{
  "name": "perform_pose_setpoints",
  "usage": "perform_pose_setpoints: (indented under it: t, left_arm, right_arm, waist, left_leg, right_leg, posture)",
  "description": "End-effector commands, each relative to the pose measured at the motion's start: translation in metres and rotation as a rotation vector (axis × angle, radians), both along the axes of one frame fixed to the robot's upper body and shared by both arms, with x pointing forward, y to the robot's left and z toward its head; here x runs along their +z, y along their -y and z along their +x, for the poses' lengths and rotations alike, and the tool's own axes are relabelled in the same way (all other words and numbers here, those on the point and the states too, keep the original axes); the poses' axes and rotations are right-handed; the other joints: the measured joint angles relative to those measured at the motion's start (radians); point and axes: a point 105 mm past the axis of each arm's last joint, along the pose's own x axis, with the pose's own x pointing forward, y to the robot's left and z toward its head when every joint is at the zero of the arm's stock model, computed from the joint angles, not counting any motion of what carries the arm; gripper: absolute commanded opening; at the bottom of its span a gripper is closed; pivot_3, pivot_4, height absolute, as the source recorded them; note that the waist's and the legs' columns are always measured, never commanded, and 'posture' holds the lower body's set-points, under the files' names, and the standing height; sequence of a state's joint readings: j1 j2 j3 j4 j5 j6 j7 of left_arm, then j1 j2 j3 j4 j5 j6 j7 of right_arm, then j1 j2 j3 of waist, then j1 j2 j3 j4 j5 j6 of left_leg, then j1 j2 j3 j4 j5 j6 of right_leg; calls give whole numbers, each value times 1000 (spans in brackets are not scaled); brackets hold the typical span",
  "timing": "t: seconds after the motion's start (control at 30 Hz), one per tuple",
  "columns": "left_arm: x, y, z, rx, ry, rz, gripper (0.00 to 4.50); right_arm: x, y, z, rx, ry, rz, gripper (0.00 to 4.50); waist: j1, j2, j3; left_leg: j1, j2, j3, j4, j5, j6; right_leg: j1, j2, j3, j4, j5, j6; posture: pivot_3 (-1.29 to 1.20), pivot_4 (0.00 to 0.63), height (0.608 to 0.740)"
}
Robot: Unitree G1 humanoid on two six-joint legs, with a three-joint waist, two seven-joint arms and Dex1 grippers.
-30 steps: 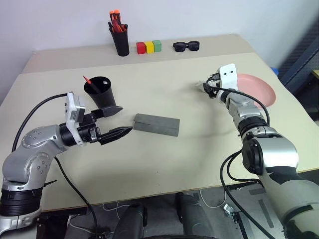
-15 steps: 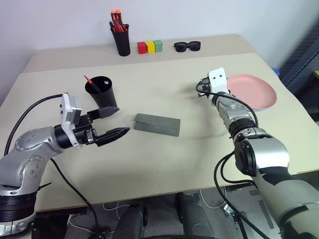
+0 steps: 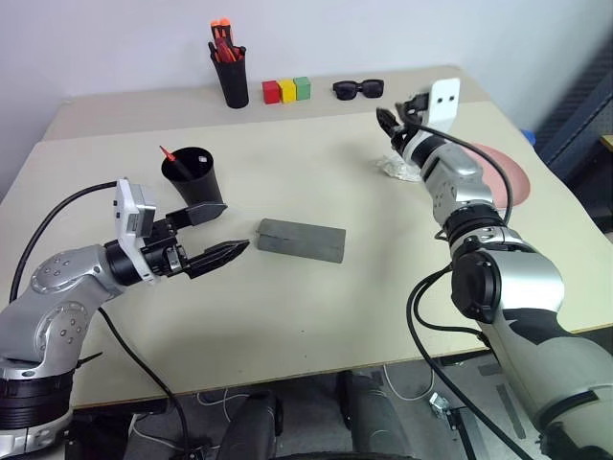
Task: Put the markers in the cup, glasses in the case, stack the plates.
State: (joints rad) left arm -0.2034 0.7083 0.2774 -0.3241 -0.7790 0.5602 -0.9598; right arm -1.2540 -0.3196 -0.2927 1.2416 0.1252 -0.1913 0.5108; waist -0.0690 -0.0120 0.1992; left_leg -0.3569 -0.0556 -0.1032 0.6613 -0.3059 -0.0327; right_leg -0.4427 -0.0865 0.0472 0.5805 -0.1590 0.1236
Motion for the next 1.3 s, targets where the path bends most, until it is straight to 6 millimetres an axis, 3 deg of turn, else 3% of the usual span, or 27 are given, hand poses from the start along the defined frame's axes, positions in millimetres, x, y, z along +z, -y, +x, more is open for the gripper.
perform_pose_setpoints:
  t: [0.03,0.07,0.27,0.57,0.67,1.0,1.17,1.3]
  left_arm:
    - [10,7,3,-34,55,-11,4500]
    - [10,9,4,-38,56,-16,4500]
    - [8,12,10,-58,56,-22,4500]
    - [5,12,9,-50,53,-22,4500]
    - [3,8,6,-30,46,-21,4500]
    - [0,7,4,-16,38,-22,4500]
    - [2,9,7,-32,43,-20,4500]
    - [2,9,7,-42,38,-15,4500]
  right_arm:
    - [14,16,-6,-47,88,-1,4056]
    - [10,19,-6,-63,84,8,4468]
    - [-27,24,-6,-162,8,-122,4468]
    - [-72,56,3,-409,-252,-262,4468]
    - [-72,69,2,-484,-286,-237,4468]
    - [-86,76,-1,-461,-337,-303,4468]
    - [-60,62,3,-386,-231,-256,4468]
    - [-55,45,5,-309,-195,-276,4468]
  waist:
    - [3,0,0]
    - [2,0,0]
    - [-5,0,0]
    - [0,1,0]
    - [-1,1,0]
    - [-2,1,0]
    - [-1,1,0]
    - [-4,1,0]
  left_leg:
    - [0,0,0,0,0,0]
    - [0,0,0,0,0,0]
    - [0,0,0,0,0,0]
    - [0,0,1,0,0,0]
    - [-1,0,1,0,0,0]
    - [0,0,1,0,0,0]
    - [0,0,1,0,0,0]
    - [0,0,1,0,0,0]
  right_leg:
    - [0,0,0,0,0,0]
    - [0,0,0,0,0,0]
    - [-1,0,0,1,0,0]
    - [-1,0,0,1,0,0]
    - [-1,0,0,1,0,0]
    - [-1,0,0,1,0,0]
    - [-1,0,0,0,0,0]
    - [-1,0,0,0,0,0]
  posture:
    - [0,150,740]
    - [0,150,740]
    - [0,150,740]
    - [0,150,740]
    - [0,150,740]
    - [0,150,740]
    - [0,150,740]
    - [0,150,740]
